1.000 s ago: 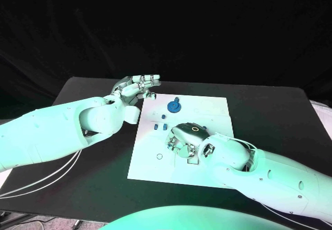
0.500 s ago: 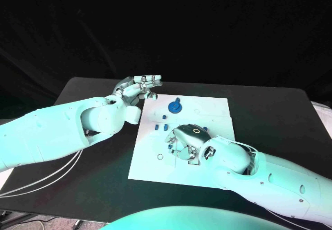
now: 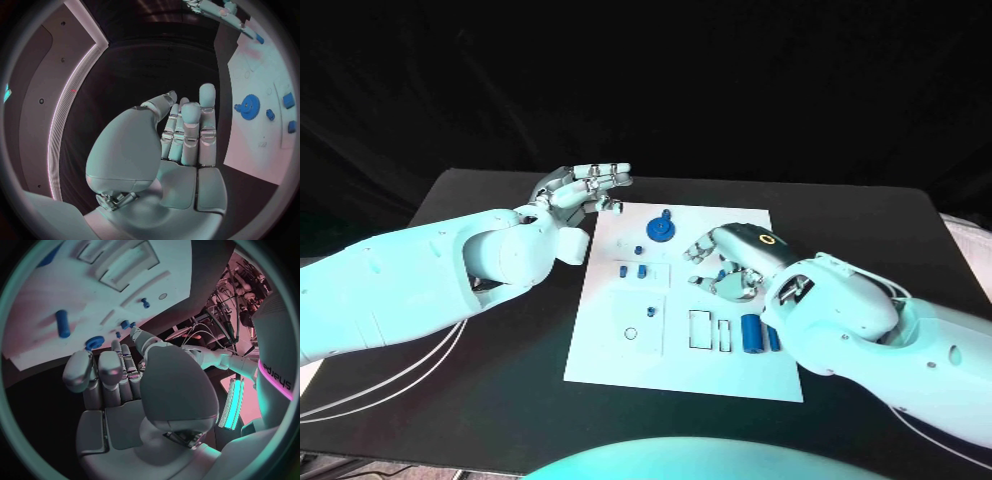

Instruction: Assemble the parts on the task board

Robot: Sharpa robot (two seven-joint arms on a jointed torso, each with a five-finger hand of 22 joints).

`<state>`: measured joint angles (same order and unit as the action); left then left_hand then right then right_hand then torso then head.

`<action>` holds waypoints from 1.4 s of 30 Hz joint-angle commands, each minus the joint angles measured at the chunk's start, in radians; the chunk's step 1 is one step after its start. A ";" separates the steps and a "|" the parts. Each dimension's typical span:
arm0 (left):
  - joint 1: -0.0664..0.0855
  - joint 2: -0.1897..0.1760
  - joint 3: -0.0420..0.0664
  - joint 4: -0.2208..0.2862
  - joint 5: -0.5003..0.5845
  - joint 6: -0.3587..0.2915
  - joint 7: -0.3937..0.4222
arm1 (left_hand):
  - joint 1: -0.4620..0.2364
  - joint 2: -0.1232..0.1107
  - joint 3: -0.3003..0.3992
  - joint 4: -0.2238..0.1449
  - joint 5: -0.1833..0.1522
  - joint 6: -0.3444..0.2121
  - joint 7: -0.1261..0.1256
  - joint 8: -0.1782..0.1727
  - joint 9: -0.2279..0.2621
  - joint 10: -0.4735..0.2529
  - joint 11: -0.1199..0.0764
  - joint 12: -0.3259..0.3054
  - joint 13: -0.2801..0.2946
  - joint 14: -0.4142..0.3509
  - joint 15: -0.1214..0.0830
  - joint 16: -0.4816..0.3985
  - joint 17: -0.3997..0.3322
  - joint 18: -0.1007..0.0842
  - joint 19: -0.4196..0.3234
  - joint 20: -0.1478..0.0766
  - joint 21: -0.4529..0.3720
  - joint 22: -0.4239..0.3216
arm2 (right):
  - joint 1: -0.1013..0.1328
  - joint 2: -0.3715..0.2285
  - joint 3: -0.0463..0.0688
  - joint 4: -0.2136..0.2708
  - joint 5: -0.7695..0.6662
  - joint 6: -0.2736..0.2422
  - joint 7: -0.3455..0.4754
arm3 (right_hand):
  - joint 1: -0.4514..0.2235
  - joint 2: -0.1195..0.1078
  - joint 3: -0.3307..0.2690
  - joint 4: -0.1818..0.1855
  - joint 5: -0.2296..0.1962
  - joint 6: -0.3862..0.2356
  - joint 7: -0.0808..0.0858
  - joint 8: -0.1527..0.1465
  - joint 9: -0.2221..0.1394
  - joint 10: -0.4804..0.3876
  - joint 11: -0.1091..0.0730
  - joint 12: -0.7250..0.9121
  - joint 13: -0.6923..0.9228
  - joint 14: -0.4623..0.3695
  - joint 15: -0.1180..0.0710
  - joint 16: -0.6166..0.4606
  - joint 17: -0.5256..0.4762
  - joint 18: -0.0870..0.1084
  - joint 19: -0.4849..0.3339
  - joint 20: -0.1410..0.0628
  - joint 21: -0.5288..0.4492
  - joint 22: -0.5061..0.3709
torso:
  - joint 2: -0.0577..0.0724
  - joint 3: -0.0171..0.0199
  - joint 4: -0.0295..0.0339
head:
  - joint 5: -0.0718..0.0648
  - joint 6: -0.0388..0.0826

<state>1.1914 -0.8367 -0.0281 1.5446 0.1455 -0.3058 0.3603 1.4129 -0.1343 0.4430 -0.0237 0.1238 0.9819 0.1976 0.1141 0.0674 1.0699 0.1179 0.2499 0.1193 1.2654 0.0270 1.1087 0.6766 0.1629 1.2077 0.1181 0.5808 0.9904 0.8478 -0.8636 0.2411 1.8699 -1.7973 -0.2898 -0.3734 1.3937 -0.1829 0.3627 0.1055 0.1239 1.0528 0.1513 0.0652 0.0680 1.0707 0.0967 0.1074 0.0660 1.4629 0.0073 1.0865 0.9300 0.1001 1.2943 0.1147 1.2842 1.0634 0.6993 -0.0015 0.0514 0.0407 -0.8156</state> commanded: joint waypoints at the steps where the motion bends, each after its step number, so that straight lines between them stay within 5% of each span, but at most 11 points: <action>1: 0.000 0.002 0.000 0.001 -0.007 0.010 0.009 | -0.006 0.000 -0.006 0.000 0.006 -0.005 0.000 0.006 0.001 -0.007 0.001 0.007 0.001 -0.004 0.001 0.006 0.001 0.018 -0.002 0.005 -0.004 -0.001 | 0.026 -0.036 0.003 -0.011 0.061 0.044 -0.010 | -0.005 -0.001 -0.014 0.002 0.003 -0.002 -0.015 -0.002 -0.001 -0.001 -0.006 0.005 -0.001 0.003 -0.003 -0.001 -0.002 0.008 -0.002 -0.004 -0.003 -0.001 | -0.002 -0.0005 -0.0034 | -0.008 0.005; 4: 0.000 0.002 0.000 0.002 -0.007 0.005 0.012 | -0.005 0.001 -0.005 -0.001 0.007 -0.005 -0.001 0.007 0.002 -0.007 0.000 0.009 0.002 -0.005 0.001 0.006 0.000 0.018 -0.002 0.005 -0.004 -0.001 | 0.046 -0.066 0.005 -0.027 0.069 0.075 -0.005 | -0.006 -0.008 -0.042 0.007 0.004 -0.009 -0.016 -0.003 -0.002 -0.019 -0.003 0.001 -0.003 0.003 -0.001 -0.003 -0.006 0.008 -0.004 -0.004 -0.006 -0.005 | -0.003 -0.0009 -0.0065 | -0.012 0.012; 8: -0.001 0.001 -0.001 0.001 -0.008 0.003 0.013 | -0.005 0.001 -0.005 -0.001 0.007 -0.005 -0.001 0.007 0.002 -0.007 0.000 0.009 0.002 -0.005 0.001 0.006 0.000 0.018 -0.002 0.005 -0.004 -0.001 | 0.055 -0.083 0.004 -0.037 0.073 0.103 0.004 | 0.006 -0.005 -0.082 0.012 0.004 -0.020 -0.027 -0.003 -0.002 -0.042 0.001 -0.002 -0.002 0.002 0.002 -0.007 -0.012 0.009 -0.007 -0.001 -0.011 -0.011 | -0.001 0.0029 -0.0085 | -0.012 0.016; 15: -0.002 0.001 -0.002 0.002 -0.011 0.004 0.016 | -0.005 0.001 -0.005 -0.001 0.007 -0.005 -0.001 0.007 0.002 -0.007 0.000 0.009 0.002 -0.005 0.001 0.006 0.000 0.018 -0.002 0.005 -0.004 -0.001 | 0.056 -0.082 -0.005 -0.044 0.043 0.153 0.003 | 0.024 0.005 -0.110 0.016 0.000 -0.027 -0.037 -0.003 -0.002 -0.061 -0.001 -0.003 -0.002 0.004 -0.002 -0.003 -0.008 0.009 -0.007 -0.002 -0.012 -0.012 | -0.002 -0.0002 -0.0032 | -0.014 0.017; 24: -0.004 0.000 -0.002 0.002 -0.017 0.003 0.012 | -0.005 0.001 -0.006 -0.002 0.007 -0.004 -0.001 0.009 0.002 -0.007 0.000 0.012 0.002 -0.005 0.000 0.008 0.001 0.018 -0.002 0.006 -0.005 -0.001 | 0.053 -0.074 -0.021 -0.047 0.023 0.213 -0.001 | 0.034 0.018 -0.121 0.020 0.001 -0.016 -0.038 0.000 0.000 -0.043 -0.004 0.013 0.000 0.006 -0.001 0.000 -0.007 0.008 -0.001 -0.002 -0.008 -0.005 | -0.001 -0.0014 -0.0055 | -0.016 0.016; 42: -0.005 0.003 -0.002 -0.001 -0.018 0.009 0.008 | -0.005 0.001 -0.006 -0.002 0.007 -0.004 -0.001 0.010 0.002 -0.007 0.000 0.014 0.003 -0.004 0.000 0.008 0.002 0.018 -0.002 0.006 -0.005 -0.001 | 0.046 -0.030 -0.031 -0.094 0.011 0.170 -0.003 | 0.064 0.081 -0.053 0.038 -0.014 0.044 -0.026 0.008 0.004 0.044 -0.019 0.043 -0.003 0.011 -0.014 0.016 0.005 0.003 0.018 -0.011 0.010 0.021 | -0.002 -0.0011 -0.0064 | -0.019 0.013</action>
<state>1.1861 -0.8359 -0.0312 1.5426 0.1337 -0.3079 0.3619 1.4129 -0.1343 0.4431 -0.0237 0.1238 0.9820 0.1975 0.1180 0.0683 1.0700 0.1178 0.2613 0.1207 1.2654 0.0270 1.1129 0.6775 0.1629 1.2077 0.1181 0.5808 0.9907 0.8964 -0.8975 0.2132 1.7788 -1.7717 -0.1162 -0.3771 1.4597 -0.1121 0.3061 0.1436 0.1138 1.0918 0.1258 0.0695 0.0709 1.1108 0.0790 0.1462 0.0634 1.4645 0.0011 1.0995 0.9335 0.1000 1.3055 0.1036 1.2880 1.0835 0.6980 -0.0030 0.0462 0.0205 -0.8017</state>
